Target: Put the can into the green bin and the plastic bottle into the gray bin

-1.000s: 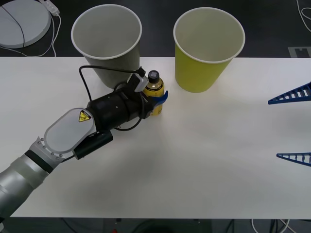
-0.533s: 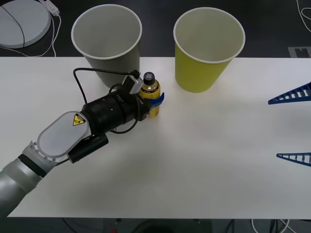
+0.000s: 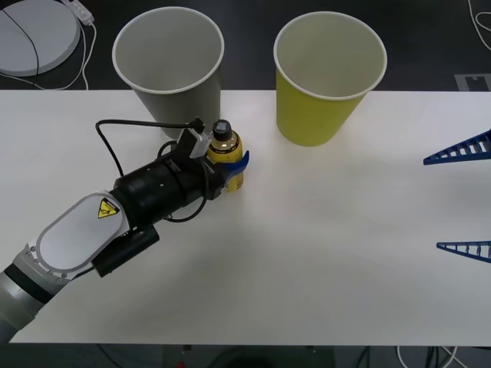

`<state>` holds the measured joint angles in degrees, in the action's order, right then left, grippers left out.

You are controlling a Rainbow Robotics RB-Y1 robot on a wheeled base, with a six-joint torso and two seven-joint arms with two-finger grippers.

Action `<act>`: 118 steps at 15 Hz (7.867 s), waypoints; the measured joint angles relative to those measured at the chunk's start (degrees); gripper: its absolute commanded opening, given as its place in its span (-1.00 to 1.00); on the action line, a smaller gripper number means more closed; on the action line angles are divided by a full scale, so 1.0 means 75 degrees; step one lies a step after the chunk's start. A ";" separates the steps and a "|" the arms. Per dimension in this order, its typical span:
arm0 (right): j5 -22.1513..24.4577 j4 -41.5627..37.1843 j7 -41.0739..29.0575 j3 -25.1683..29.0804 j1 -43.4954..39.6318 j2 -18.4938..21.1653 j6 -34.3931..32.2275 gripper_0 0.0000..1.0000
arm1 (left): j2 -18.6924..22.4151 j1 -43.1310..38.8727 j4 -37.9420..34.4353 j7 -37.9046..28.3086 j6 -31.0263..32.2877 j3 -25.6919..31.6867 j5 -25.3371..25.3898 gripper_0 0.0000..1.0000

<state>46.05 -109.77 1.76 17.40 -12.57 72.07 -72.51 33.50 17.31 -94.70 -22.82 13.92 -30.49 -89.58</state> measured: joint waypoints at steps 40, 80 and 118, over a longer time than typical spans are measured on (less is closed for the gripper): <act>0.0000 0.0000 0.0000 0.0000 0.0000 0.0000 0.0000 1.00 | 0.1666 -0.3649 -0.4480 -0.6680 0.2442 0.3970 -0.4969 -1.00; 0.0000 0.0000 0.0000 0.0000 0.0000 0.0000 0.0000 1.00 | 0.4100 0.3492 -0.1154 -0.5979 0.9422 0.3279 -0.2014 -1.00; 0.0000 0.0000 0.0000 0.0000 0.0000 0.0000 0.0000 1.00 | 0.0492 0.9282 0.5035 -0.4953 0.9654 0.0125 -0.3688 -0.99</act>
<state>46.05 -109.78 1.76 17.40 -12.57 72.07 -72.51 37.19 86.93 -56.94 -59.97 86.33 -29.55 -117.24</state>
